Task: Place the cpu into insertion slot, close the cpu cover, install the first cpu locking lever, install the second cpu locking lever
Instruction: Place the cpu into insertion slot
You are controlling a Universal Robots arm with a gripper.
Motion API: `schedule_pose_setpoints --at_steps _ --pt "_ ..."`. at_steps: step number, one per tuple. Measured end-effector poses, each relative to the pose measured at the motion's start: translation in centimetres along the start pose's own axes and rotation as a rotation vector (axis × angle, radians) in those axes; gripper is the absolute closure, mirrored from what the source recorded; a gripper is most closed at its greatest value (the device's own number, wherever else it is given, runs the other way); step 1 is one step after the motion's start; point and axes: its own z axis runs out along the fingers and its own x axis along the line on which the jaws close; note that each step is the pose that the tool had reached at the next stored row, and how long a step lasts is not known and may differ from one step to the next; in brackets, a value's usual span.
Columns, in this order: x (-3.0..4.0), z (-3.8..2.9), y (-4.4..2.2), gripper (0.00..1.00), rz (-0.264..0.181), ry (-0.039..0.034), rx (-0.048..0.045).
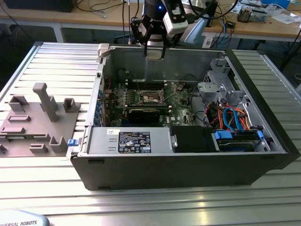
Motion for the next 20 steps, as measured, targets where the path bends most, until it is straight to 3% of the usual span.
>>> schedule_pose_setpoints --at_steps 20 --pt "0.00 0.01 0.00 0.46 0.044 -0.0040 -0.0009"
